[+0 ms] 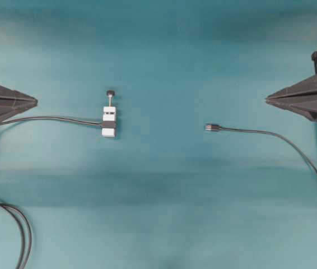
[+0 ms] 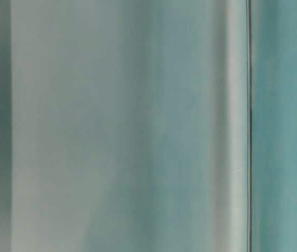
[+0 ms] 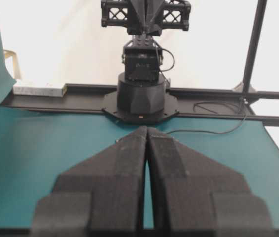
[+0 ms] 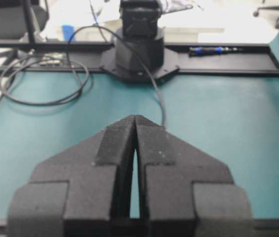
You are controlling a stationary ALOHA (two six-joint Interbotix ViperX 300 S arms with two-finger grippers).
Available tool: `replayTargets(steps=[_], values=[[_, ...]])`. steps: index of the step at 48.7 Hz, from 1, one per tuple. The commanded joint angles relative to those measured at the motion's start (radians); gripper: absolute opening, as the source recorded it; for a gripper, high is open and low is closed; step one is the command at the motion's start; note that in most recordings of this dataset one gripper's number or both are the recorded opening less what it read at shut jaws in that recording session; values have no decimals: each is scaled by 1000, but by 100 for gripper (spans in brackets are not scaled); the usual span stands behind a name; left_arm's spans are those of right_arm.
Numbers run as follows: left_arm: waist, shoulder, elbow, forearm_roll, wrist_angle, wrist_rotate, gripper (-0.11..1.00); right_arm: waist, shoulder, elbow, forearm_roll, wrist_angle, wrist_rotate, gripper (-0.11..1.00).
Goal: Insert the USB cable into the female connector supported by the left arm.
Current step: 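Move left gripper over the white holder, right gripper toward the plug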
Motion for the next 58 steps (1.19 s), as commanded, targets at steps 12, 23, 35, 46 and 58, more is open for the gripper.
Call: replayTargets(steps=[12,23,35,46,58], values=[[-18,9,-23,15,106,54,1,5,11,-18,-5,3,92,0],[5,17,-25,-21,127,15,1,5,55,-57,-9,38,127,0],[35,66,-44,-29,156,0,3,5,164,-97,-9,40,130,0],[35,84,-41,-29,207,0,56,5,209,-97,-8,40,132,0],[35,84,-26,-29,273,11,79,5,250,-98,-8,40,137,0]])
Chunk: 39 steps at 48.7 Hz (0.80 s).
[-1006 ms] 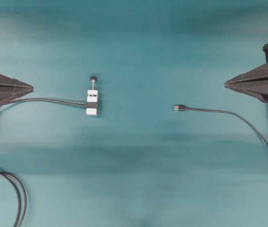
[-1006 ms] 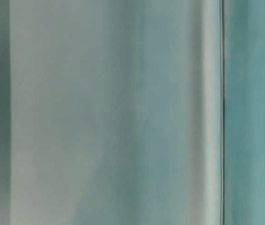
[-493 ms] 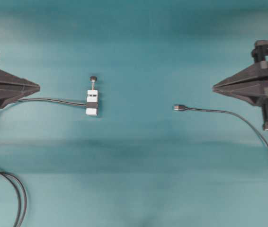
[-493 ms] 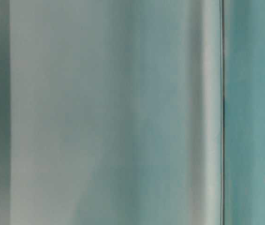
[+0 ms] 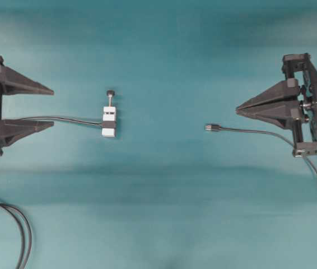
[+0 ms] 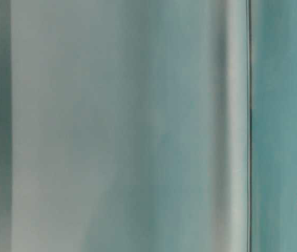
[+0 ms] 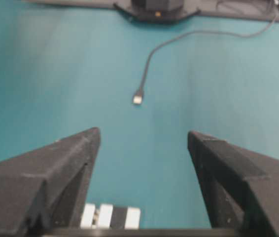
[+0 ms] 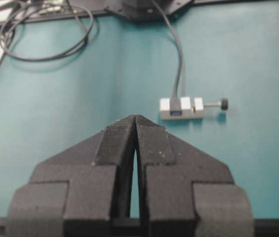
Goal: Insert the USB cable into the female connector supported by the left arm.
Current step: 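Move left gripper over the white holder, right gripper toward the plug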
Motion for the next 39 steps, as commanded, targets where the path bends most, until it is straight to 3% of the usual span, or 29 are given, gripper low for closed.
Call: replayTargets(steps=[1,14,30,39], values=[[2,5,-3,-2,8,0,79,0,28,-28,-2,-6,5,0],[2,9,67,3,-54,5,80,-11,192,-28,-2,-20,38,0],[0,107,84,3,-110,18,85,-18,365,-26,-2,-132,63,0],[0,164,103,14,-100,100,86,-18,410,-26,-2,-94,87,0]])
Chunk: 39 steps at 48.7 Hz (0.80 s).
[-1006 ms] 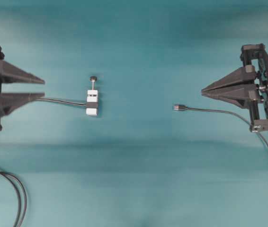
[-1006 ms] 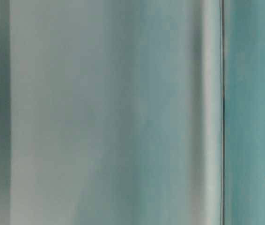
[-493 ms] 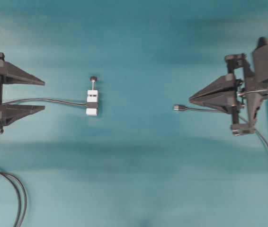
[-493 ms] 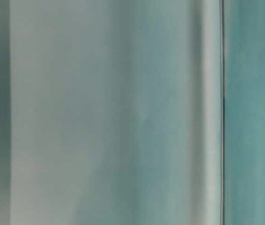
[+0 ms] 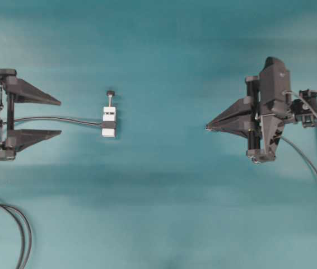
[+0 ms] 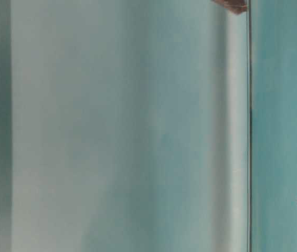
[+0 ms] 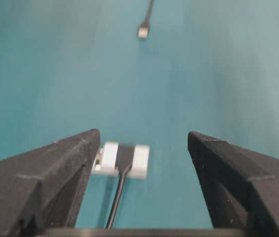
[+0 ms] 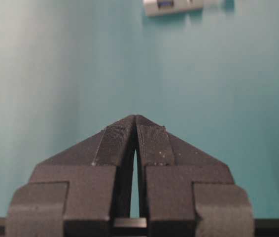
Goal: Insert the USB cable into the female connector supported by the left arm.
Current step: 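Move left gripper over the white holder, right gripper toward the plug, then lower the right gripper around the black USB plug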
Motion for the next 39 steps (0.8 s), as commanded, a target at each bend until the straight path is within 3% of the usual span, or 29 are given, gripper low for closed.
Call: replayTargets(steps=[1,15,33,36,39], values=[[3,21,-2,6,-3,51,86,-3,8,-26,-2,18,5,0],[23,32,41,6,-63,133,86,-2,15,-12,0,75,14,0],[34,98,86,2,-176,127,86,-2,29,-9,0,150,51,1],[34,107,83,2,-183,127,86,-2,37,-8,-2,153,51,4],[34,112,80,2,-183,124,86,-2,46,-8,0,153,51,16]])
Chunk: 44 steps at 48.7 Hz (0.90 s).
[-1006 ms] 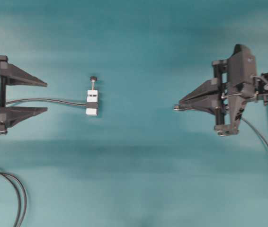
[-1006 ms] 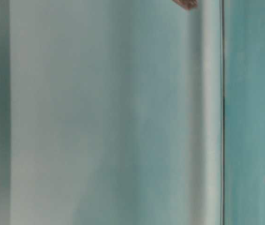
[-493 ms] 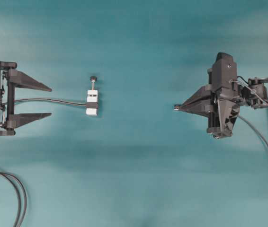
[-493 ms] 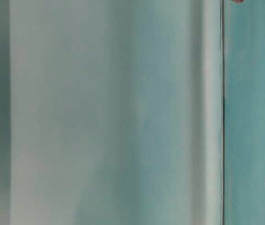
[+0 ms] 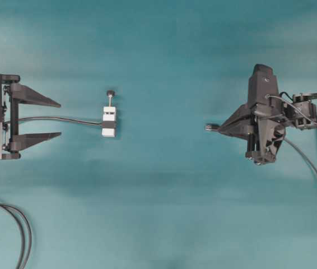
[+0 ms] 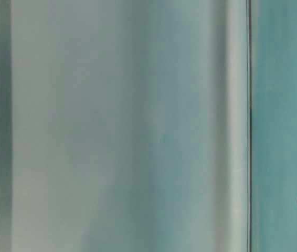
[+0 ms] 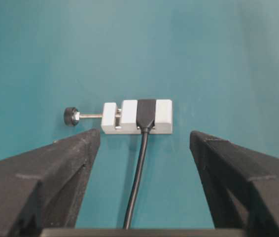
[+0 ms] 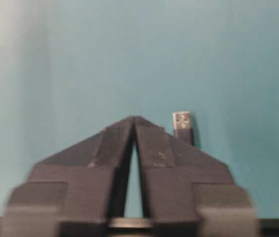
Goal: Insert the USB cable into the female connector supported by the left arm.
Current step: 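Lower the right gripper around the black USB plug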
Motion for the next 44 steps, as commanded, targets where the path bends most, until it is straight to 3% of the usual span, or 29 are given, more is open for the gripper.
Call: replayTargets(steps=[1,7,10,21,44], values=[[3,6,-20,-2,-12,3,86,-3,8,-14,0,-3,-2,20],[2,6,-35,-3,-5,2,86,-17,49,-17,0,0,-3,52],[-2,6,-44,-3,2,0,86,-20,83,-28,0,-5,-3,59],[-25,6,-58,-5,32,-23,86,-20,184,-67,0,-9,-3,54],[-38,6,-61,-5,34,-46,86,-60,190,-58,0,-67,-3,51]])
